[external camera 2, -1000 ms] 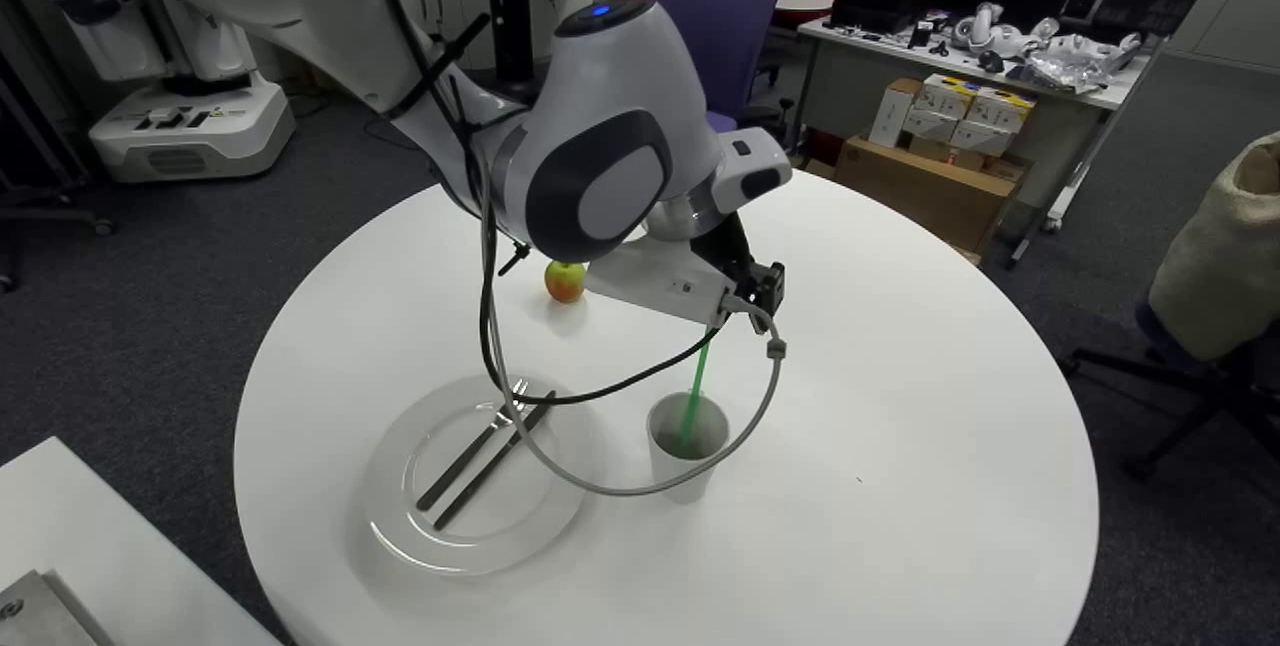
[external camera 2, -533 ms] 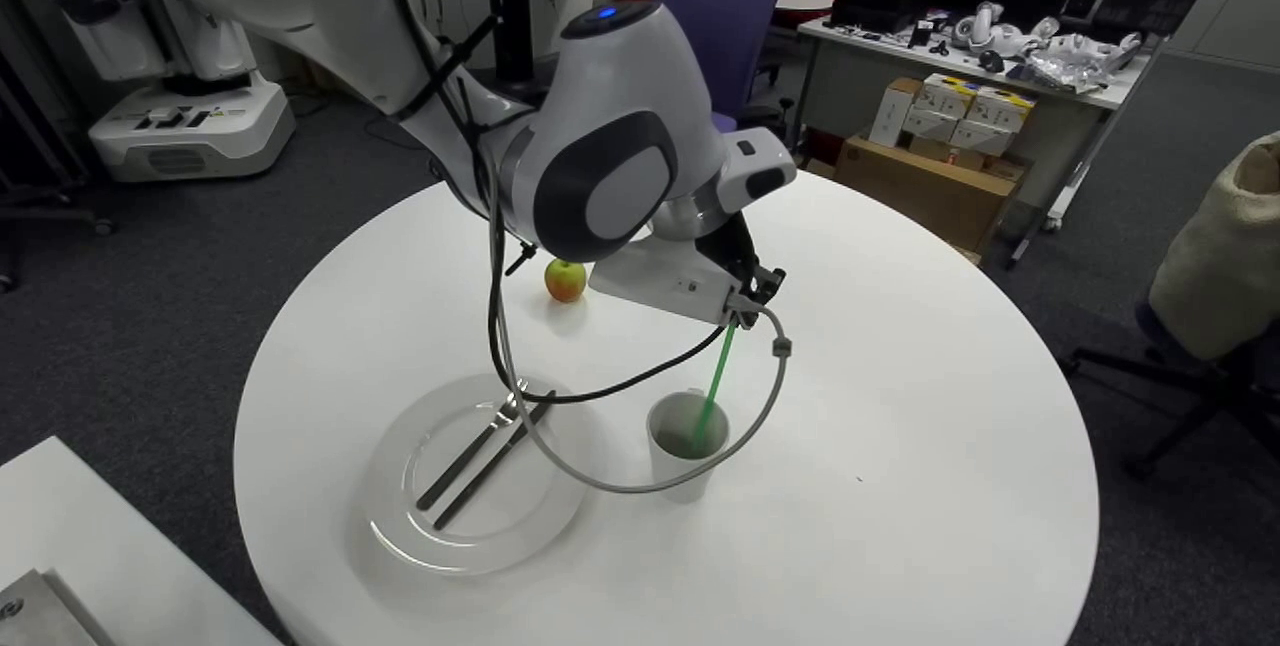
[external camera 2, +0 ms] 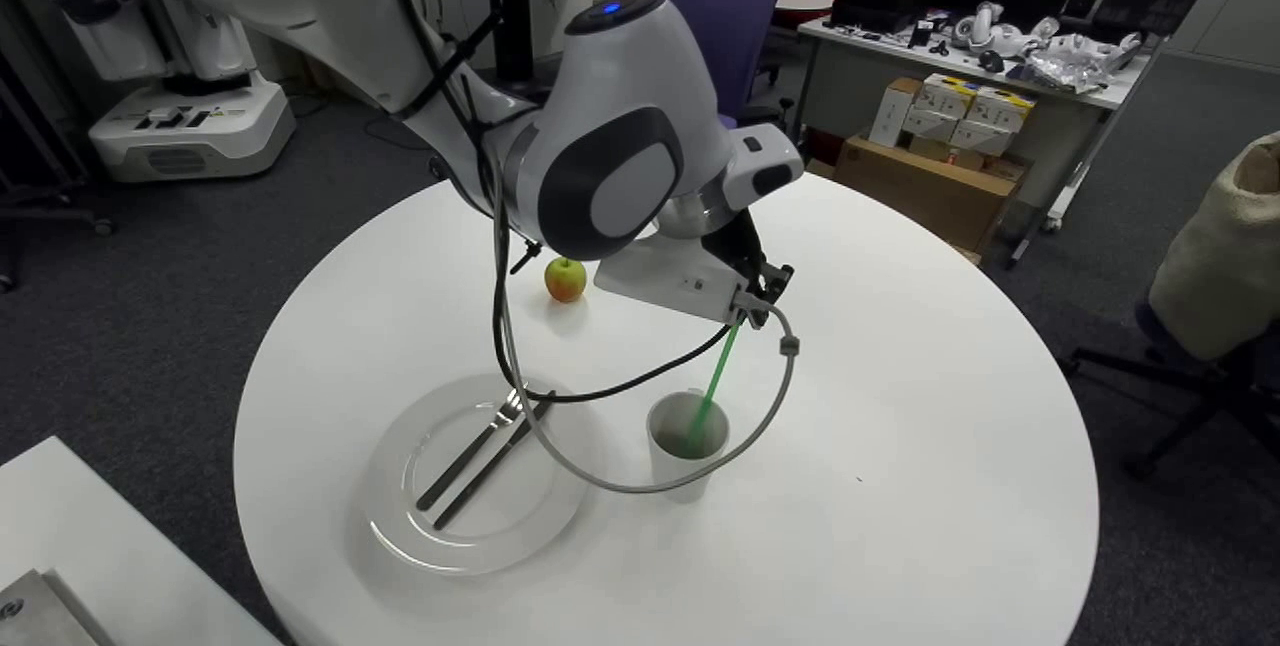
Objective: Remove the green straw from the mug and put it on the table
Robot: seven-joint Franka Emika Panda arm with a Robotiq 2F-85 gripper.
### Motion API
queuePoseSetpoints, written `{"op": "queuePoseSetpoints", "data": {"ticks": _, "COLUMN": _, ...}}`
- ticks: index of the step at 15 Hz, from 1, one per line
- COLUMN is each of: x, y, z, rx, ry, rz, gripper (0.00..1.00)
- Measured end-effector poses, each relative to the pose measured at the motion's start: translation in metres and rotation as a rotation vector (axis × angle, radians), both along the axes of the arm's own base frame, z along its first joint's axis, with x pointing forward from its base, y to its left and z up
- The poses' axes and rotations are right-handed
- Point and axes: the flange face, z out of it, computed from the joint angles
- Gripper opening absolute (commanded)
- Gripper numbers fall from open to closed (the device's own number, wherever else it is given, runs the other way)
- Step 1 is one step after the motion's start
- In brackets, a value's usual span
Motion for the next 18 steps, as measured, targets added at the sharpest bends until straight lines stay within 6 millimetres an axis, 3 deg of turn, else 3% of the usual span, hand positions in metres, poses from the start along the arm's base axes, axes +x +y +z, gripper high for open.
{"op": "queuePoseSetpoints", "data": {"ticks": 8, "x": -0.002, "y": -0.011, "z": 0.006, "rx": -0.011, "ry": -0.009, "rz": -0.02, "gripper": 0.0}}
{"op": "queuePoseSetpoints", "data": {"ticks": 18, "x": 0.025, "y": -0.043, "z": 0.073, "rx": -0.008, "ry": -0.109, "rz": -0.176, "gripper": 0.0}}
